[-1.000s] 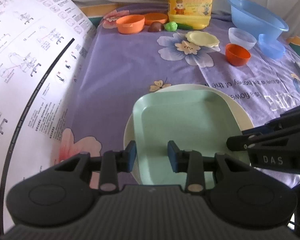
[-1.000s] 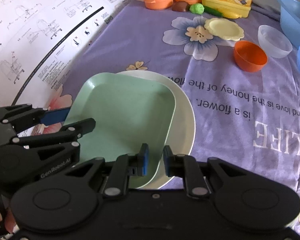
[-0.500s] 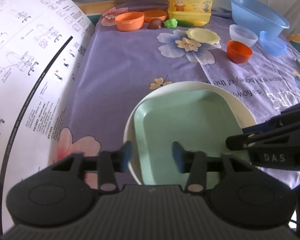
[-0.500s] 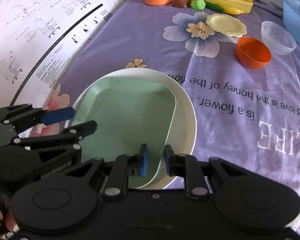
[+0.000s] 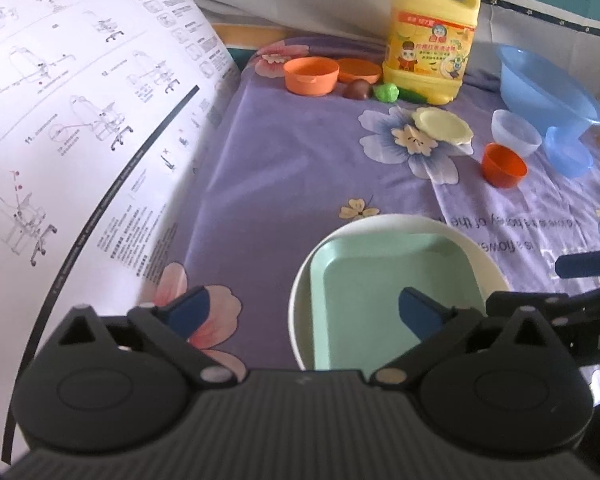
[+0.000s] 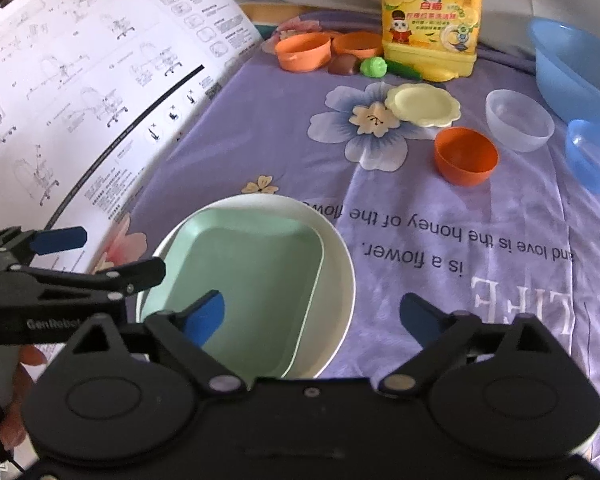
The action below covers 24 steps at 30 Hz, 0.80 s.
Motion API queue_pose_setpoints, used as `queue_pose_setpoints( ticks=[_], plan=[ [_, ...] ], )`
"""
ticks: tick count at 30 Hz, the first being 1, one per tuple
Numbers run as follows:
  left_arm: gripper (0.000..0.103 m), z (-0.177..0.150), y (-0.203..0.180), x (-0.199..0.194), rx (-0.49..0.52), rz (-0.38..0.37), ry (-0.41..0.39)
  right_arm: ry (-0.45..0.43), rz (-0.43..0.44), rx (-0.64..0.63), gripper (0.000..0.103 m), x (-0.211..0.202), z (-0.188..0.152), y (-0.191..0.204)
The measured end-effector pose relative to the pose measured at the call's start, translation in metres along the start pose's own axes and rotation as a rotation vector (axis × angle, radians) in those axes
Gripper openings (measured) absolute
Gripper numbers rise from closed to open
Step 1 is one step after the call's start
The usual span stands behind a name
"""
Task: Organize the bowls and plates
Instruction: 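Move to the small yellow scalloped plate and close both grippers on its rim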
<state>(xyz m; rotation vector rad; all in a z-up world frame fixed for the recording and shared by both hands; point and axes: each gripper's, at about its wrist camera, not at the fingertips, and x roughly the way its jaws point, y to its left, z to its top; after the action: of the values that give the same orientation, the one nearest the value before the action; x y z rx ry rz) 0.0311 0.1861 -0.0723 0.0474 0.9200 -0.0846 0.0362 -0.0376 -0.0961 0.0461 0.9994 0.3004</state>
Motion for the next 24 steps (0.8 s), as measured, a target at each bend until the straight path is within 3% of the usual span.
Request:
queue_pose_setpoints(
  ticks=[15,24],
  plan=[
    [0.103,0.019,-0.028,0.000,0.059,0.014,0.008,-0.063,-0.023,0.047,0.096,-0.019,0.003,-0.032],
    [0.103,0.054,-0.047,0.014,0.105,0.015,-0.004,-0.201,-0.057,-0.024,0.096,-0.035,0.032,-0.050]
  ],
)
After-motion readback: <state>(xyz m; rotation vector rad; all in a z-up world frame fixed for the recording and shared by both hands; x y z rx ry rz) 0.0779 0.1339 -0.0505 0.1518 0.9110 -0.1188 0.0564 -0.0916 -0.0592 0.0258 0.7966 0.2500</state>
